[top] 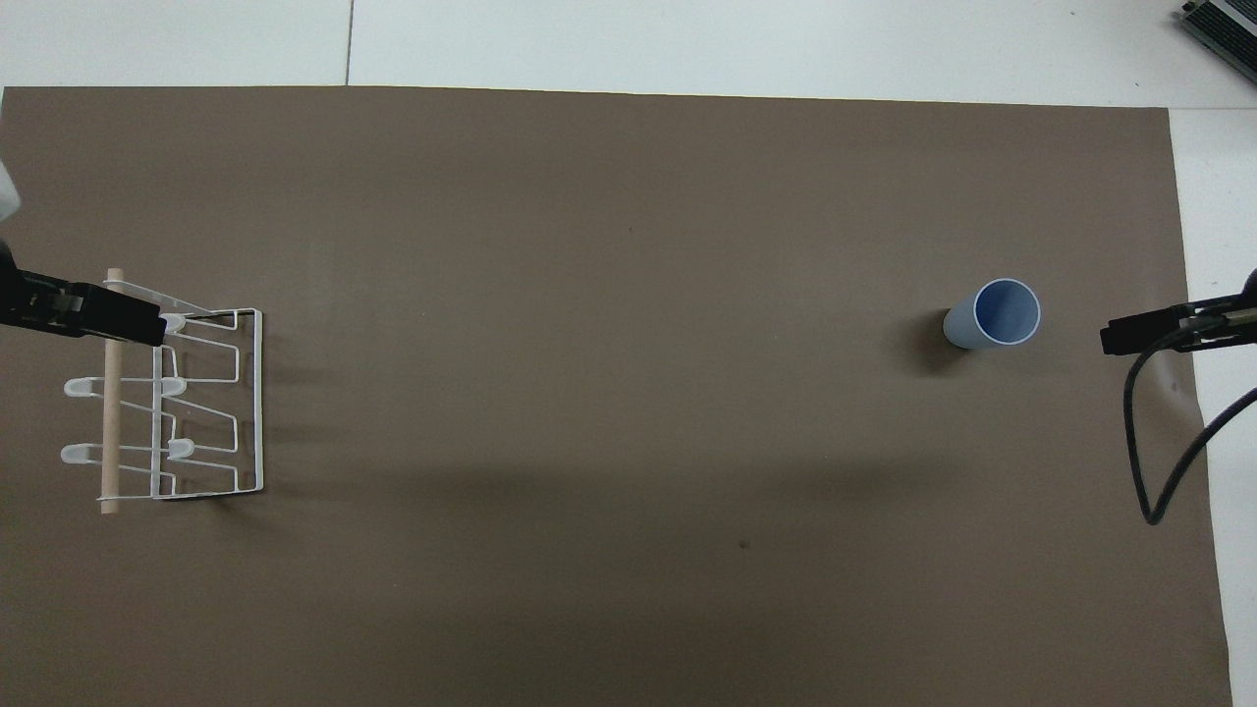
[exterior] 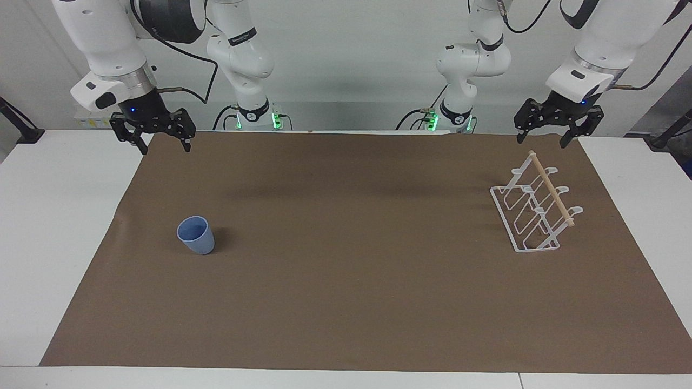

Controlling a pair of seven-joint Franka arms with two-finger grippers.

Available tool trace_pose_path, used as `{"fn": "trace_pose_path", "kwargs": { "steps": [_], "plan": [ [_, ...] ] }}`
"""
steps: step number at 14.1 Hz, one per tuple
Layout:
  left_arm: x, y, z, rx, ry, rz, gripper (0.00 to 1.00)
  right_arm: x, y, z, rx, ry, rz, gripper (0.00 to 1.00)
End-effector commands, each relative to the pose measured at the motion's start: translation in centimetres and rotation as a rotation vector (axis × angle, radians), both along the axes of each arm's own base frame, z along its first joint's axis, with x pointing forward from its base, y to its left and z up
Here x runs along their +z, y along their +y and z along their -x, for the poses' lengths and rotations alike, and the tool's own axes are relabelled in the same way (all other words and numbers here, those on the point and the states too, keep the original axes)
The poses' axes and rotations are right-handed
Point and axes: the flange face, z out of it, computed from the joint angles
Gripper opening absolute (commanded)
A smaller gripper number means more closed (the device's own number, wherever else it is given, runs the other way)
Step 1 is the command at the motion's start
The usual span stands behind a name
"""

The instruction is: Hang cup on cup holder

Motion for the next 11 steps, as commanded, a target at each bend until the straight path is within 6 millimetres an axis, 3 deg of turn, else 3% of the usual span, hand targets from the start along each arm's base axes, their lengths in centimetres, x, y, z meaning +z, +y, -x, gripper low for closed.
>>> {"fn": "trace_pose_path", "kwargs": {
  "steps": [1, 4, 11],
  "plan": [
    [1.0, -0.2, 0.5, -0.001, 0.022, 0.005, 1.0, 0.0, 0.0, 0.4, -0.025, 0.019, -0.016, 1.0],
    [1.9, -0.7, 1.6, -0.011, 0.014, 0.004, 1.0, 0.0, -0.2, 0.5, -0.028, 0.033, -0.017, 1.0],
    [1.0, 0.0, 2.0, 0.002, 0.025, 0.002, 1.0, 0.0, -0.1, 0.5, -0.023, 0.031, -0.018, 1.0]
  ]
}}
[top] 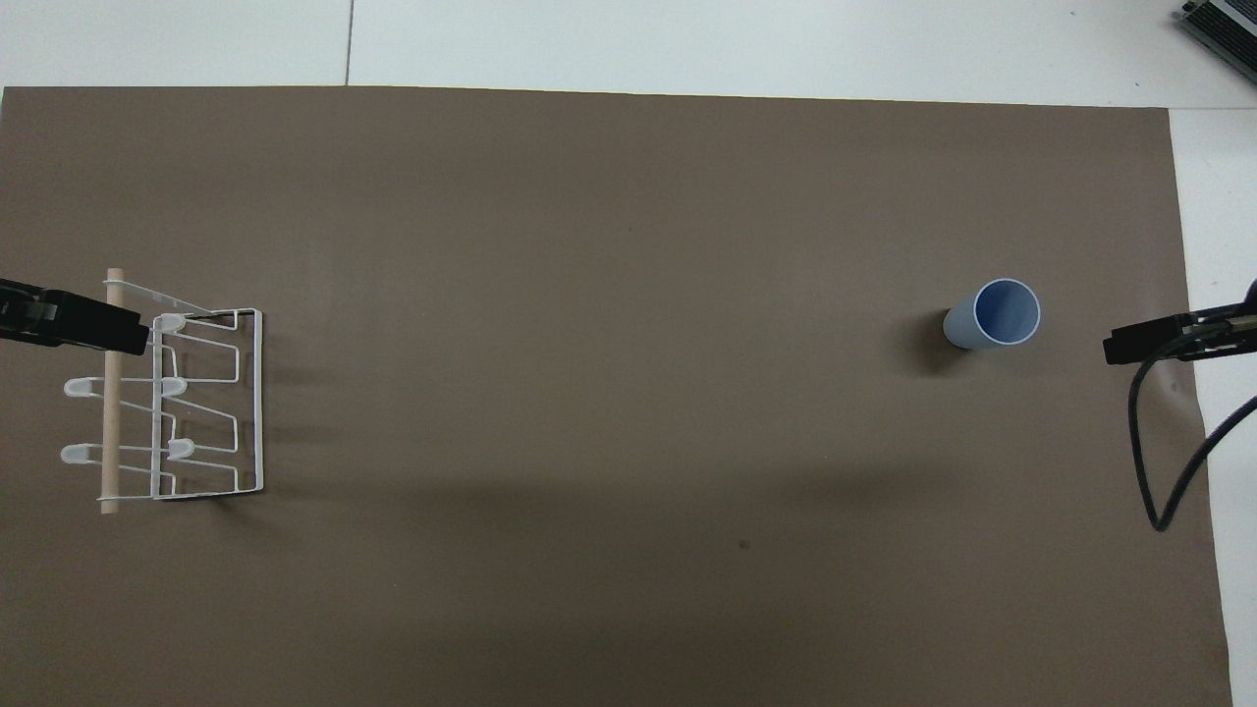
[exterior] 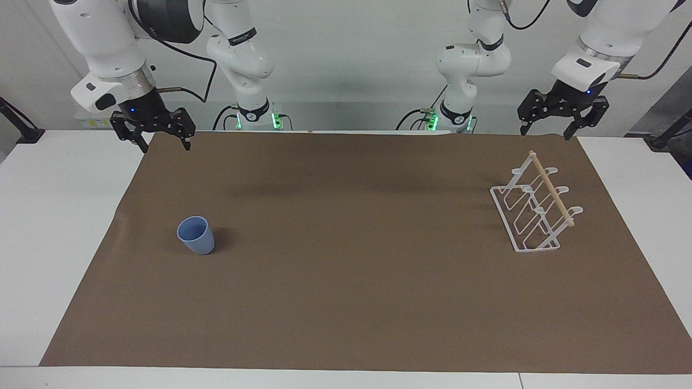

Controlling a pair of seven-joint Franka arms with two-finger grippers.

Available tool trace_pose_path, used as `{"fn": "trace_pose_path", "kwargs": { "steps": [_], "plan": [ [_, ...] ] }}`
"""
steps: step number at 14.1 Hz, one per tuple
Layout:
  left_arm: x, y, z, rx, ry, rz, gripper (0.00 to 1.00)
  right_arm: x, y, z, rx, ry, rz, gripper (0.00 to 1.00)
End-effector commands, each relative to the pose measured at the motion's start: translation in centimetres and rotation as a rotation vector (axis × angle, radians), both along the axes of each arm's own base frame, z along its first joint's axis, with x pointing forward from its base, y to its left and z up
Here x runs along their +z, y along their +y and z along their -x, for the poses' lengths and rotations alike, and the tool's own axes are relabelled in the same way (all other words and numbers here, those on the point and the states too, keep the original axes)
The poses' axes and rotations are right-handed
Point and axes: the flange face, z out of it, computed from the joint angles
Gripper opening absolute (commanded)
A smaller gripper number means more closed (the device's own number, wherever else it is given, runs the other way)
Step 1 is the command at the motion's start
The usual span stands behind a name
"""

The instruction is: Hang cup on cup holder

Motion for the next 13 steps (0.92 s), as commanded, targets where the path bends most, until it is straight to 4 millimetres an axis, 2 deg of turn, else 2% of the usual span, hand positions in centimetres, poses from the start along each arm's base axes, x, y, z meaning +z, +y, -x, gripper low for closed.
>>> {"fn": "trace_pose_path", "kwargs": {
  "steps": [1, 3, 5, 7, 10, 13],
  "plan": [
    [-0.1, 0.2, 0.8, 0.006, 0.01, 0.004, 1.0, 0.2, 0.1, 0.1, -0.018, 0.0, -0.017, 1.0],
    [-0.1, 0.2, 0.9, 0.006, 0.011, 0.004, 1.0, 0.3, 1.2, 0.0, 0.008, -0.002, -0.018, 1.0],
    [0.0, 0.0, 0.9, 0.004, 0.011, 0.004, 1.0, 0.4, 4.1, -0.4, 0.075, -0.033, -0.016, 1.0],
    [0.0, 0.0, 1.0, 0.001, 0.011, 0.004, 1.0, -0.1, 5.0, -0.5, 0.086, -0.07, -0.011, 1.0],
    [0.0, 0.0, 1.0, -0.002, 0.013, 0.004, 1.0, -3.6, 4.5, -0.6, 0.081, -0.099, -0.001, 1.0],
    [-0.1, 0.0, 1.0, 0.001, 0.015, 0.004, 1.0, -8.5, 4.1, -1.4, 0.077, -0.129, -0.008, 1.0]
  ]
}}
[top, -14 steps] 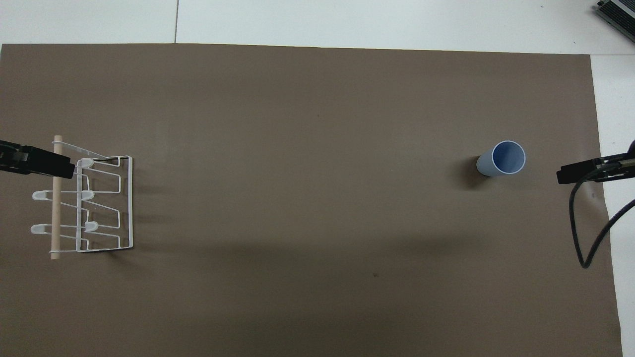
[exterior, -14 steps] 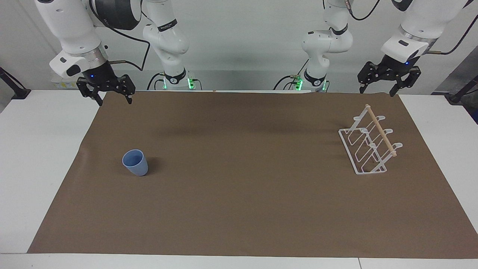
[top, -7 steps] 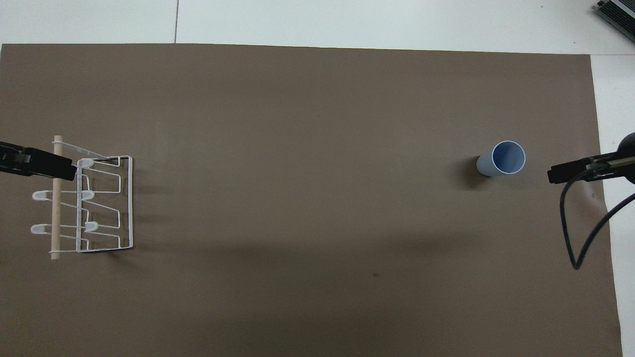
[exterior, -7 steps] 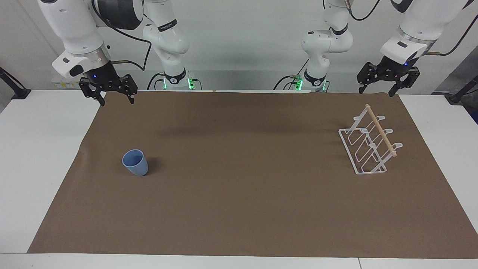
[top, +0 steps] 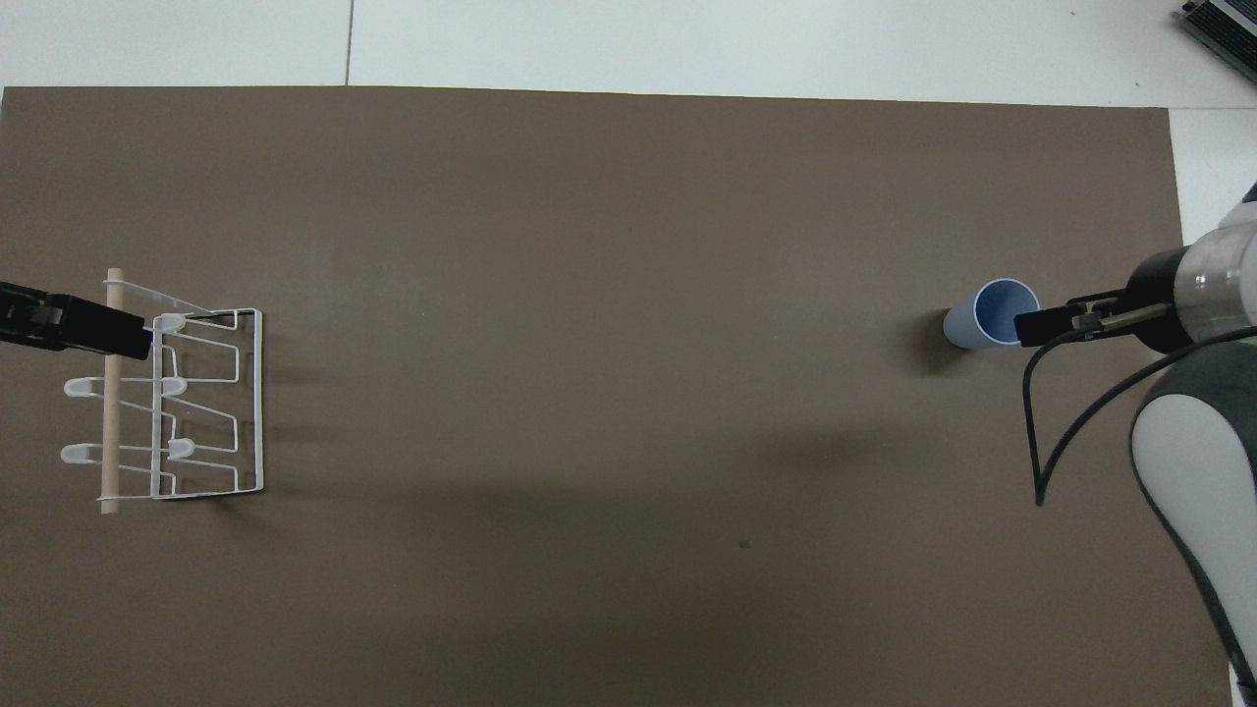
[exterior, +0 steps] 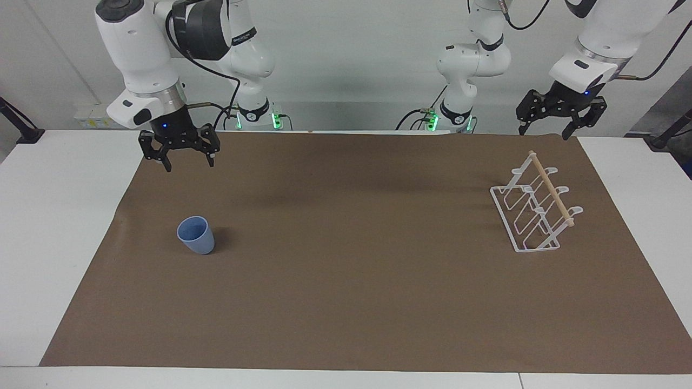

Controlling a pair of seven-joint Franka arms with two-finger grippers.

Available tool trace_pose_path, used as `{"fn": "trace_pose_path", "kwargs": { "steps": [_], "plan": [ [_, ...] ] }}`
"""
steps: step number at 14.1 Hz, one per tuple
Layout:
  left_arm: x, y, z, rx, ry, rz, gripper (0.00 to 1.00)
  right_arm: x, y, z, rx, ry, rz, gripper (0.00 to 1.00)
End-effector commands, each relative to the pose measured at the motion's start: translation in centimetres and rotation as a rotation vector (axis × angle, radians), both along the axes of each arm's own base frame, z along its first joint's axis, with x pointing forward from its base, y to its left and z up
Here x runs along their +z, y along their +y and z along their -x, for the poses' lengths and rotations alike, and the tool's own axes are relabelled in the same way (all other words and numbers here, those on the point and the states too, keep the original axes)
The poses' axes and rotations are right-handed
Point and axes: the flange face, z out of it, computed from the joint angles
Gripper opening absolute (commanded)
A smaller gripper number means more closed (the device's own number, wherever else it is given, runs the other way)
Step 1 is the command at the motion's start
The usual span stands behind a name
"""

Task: Hang cup on cup holder
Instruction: 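Move the right gripper down onto the light blue cup rim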

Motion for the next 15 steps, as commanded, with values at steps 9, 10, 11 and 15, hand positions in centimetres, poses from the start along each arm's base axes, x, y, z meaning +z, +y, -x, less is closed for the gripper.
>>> {"fn": "trace_pose_path", "kwargs": {
  "steps": [9, 10, 11, 15],
  "plan": [
    [0.1, 0.2, 0.8, 0.001, 0.001, 0.006, 1.0, -14.5, -1.5, -4.5, 0.0, -0.042, -0.083, 1.0],
    [0.1, 0.1, 0.8, 0.001, -0.004, 0.006, 1.0, -15.3, -1.5, -4.5, 0.007, -0.047, -0.076, 1.0],
    [0.1, -0.2, 0.8, -0.002, -0.005, 0.006, 1.0, -16.0, -1.5, -4.4, 0.016, -0.06, -0.063, 1.0],
    [0.1, -0.3, 0.8, 0.001, -0.005, 0.006, 1.0, -19.4, -1.4, -3.6, 0.017, -0.064, -0.068, 1.0]
  ]
}}
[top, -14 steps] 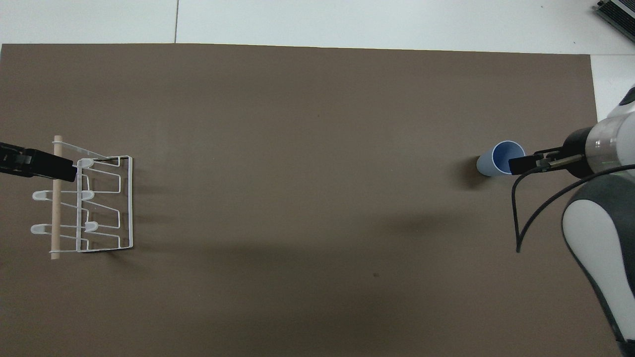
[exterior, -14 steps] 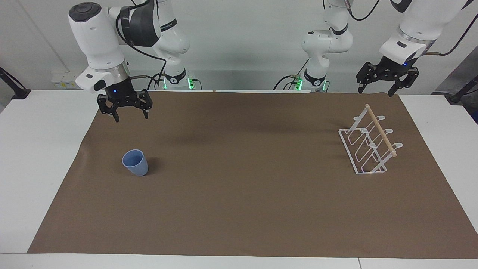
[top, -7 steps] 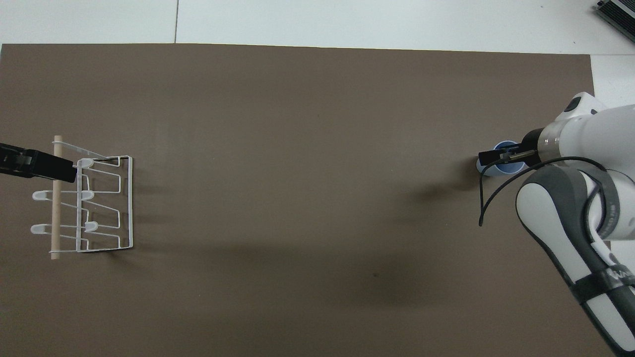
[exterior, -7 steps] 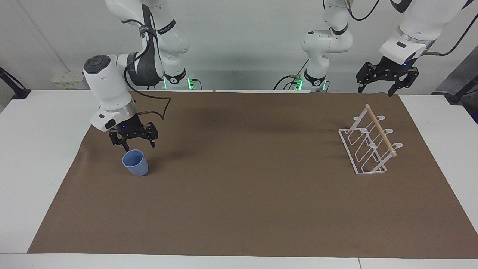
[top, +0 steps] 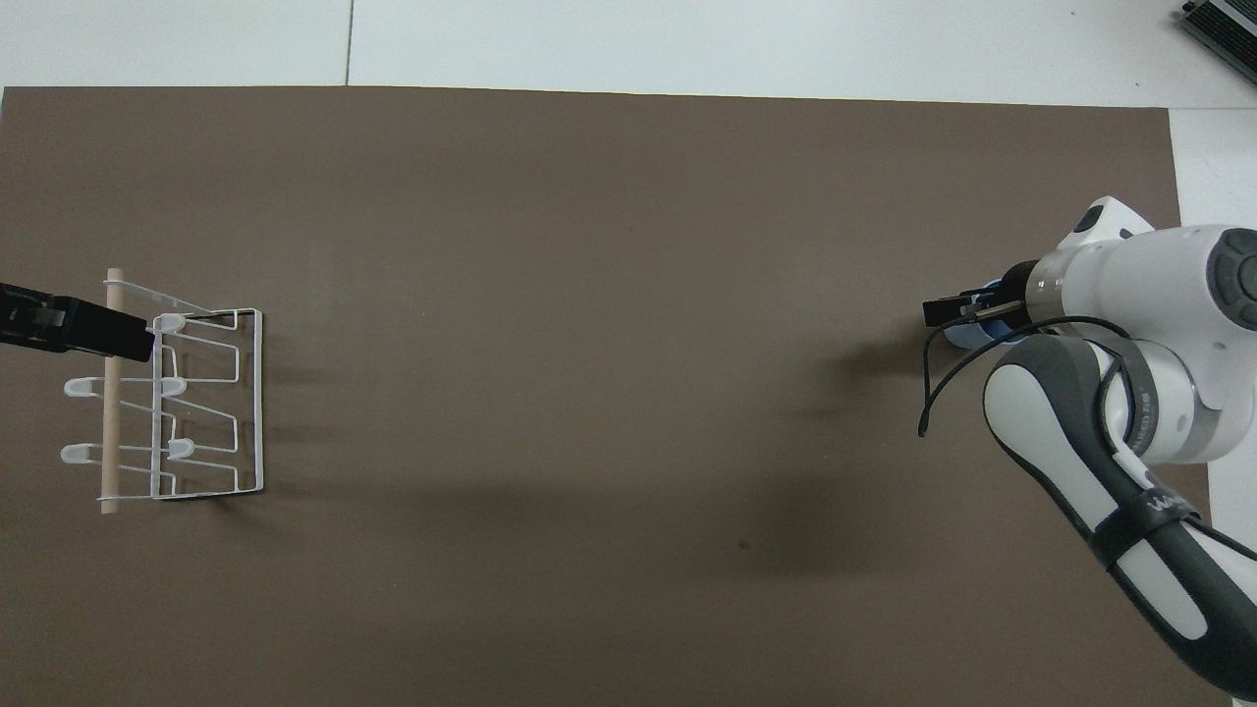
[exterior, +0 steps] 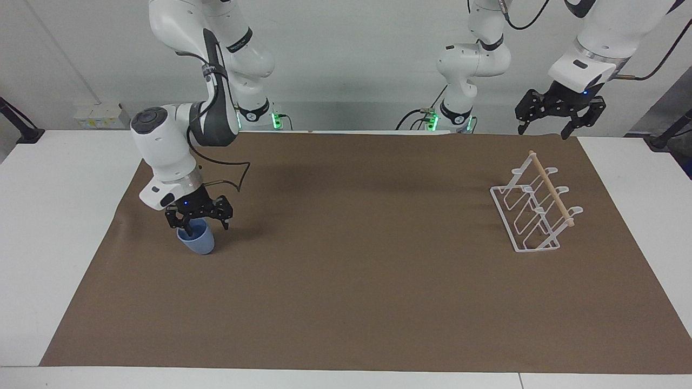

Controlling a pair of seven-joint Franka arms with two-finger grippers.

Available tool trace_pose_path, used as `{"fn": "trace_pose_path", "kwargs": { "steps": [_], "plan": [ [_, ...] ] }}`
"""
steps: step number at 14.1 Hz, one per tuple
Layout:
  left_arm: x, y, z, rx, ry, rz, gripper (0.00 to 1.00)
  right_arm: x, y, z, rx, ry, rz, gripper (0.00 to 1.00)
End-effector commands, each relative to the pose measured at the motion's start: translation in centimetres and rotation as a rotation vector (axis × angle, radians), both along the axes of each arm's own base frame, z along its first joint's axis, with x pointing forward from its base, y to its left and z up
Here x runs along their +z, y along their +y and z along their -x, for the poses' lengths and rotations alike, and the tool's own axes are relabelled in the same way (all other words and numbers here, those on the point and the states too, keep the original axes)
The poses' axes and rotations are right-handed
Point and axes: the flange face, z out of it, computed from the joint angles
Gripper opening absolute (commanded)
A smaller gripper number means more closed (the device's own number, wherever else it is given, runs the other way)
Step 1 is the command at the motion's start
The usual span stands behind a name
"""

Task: Hang cup on cup holder
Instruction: 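Close the right gripper on the cup rim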

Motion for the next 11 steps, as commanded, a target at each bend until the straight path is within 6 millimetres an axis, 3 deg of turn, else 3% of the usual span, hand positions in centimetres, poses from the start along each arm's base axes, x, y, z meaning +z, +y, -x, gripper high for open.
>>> {"fn": "trace_pose_path", "kwargs": {
  "steps": [1, 4, 5, 6, 8, 9, 10, 11],
  "plan": [
    [0.0, -0.1, 0.7, 0.004, -0.006, 0.006, 1.0, -1.9, 0.0, 0.7, 0.006, -0.009, 0.009, 1.0],
    [-0.1, -0.1, 0.8, 0.001, -0.003, 0.006, 1.0, -2.0, -0.4, 0.7, 0.007, -0.001, 0.011, 1.0],
    [0.0, -0.1, 0.9, 0.0, -0.003, 0.006, 1.0, -2.0, -0.5, 0.8, 0.006, 0.0, 0.011, 0.96],
    [0.0, -0.1, 0.9, -0.003, -0.003, 0.006, 1.0, -1.9, -0.7, 0.7, 0.006, -0.002, 0.012, 0.79],
    [-0.3, -0.1, 1.0, -0.002, 0.003, 0.006, 1.0, -1.9, -0.8, 0.7, -0.004, 0.001, 0.01, 0.3],
    [-0.3, -0.1, 1.1, -0.002, 0.003, 0.008, 1.0, -1.8, -0.8, 0.7, -0.006, 0.001, 0.01, 0.13],
    [-0.3, -0.1, 1.1, -0.001, 0.003, 0.008, 1.0, -1.9, -1.0, 0.7, -0.012, 0.002, 0.01, 0.0],
    [-0.3, -0.1, 1.1, -0.001, 0.002, 0.011, 1.0, -1.9, -1.4, 0.7, -0.018, 0.006, 0.01, 0.0]
  ]
}}
